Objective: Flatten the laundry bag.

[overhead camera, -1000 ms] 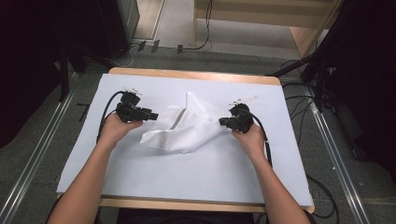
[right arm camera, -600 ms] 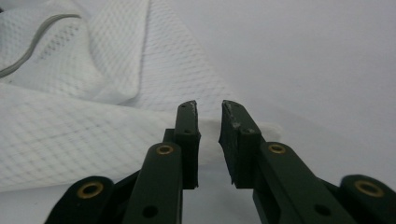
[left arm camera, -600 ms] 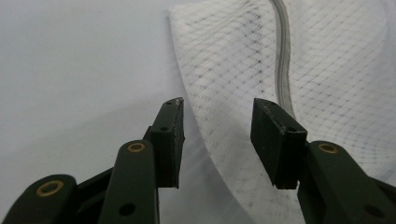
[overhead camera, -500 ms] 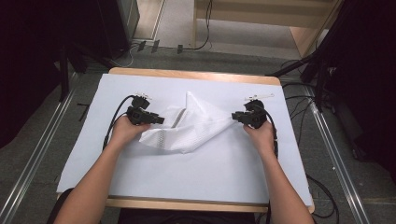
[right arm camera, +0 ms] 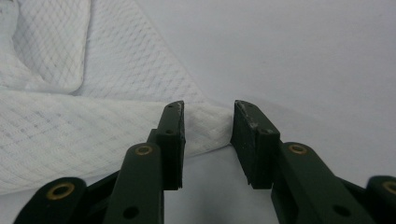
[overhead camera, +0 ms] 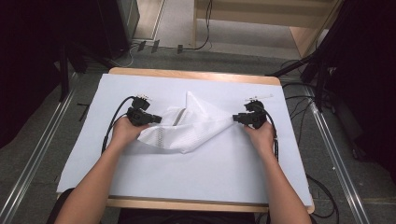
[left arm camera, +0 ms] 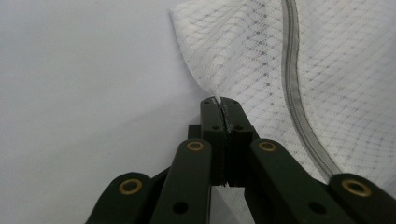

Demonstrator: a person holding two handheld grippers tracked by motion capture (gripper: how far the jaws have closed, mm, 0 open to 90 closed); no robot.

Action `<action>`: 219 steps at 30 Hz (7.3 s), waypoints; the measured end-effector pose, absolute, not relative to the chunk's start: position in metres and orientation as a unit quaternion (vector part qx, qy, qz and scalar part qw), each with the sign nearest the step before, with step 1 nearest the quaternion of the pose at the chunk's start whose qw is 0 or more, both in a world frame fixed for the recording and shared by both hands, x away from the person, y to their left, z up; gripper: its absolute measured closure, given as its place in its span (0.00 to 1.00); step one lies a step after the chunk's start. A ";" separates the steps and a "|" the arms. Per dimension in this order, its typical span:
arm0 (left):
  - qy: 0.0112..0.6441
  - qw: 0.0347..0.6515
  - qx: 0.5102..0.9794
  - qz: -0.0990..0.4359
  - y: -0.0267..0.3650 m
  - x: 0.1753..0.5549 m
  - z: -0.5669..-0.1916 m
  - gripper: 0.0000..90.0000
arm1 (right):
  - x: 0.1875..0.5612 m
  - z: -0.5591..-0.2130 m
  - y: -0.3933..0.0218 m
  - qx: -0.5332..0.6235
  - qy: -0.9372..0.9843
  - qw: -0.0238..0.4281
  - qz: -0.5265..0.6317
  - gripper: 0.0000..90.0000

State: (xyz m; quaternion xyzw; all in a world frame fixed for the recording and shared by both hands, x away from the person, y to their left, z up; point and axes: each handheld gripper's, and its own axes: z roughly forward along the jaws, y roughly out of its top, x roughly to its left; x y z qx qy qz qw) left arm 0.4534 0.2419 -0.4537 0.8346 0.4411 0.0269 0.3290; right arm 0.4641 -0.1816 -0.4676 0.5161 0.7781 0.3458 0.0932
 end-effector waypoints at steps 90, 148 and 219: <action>0.522 0.375 0.766 0.022 0.321 0.400 -0.433 0.97 | 0.465 -0.457 -0.199 0.520 0.772 0.093 0.352 0.89; 0.458 0.315 0.827 0.086 0.276 0.502 -0.450 0.77 | 0.397 -0.467 -0.176 0.504 0.785 0.074 0.353 0.75; 0.454 0.343 0.821 0.043 0.283 0.358 -0.424 0.71 | 0.508 -0.447 -0.174 0.531 0.766 0.106 0.346 0.78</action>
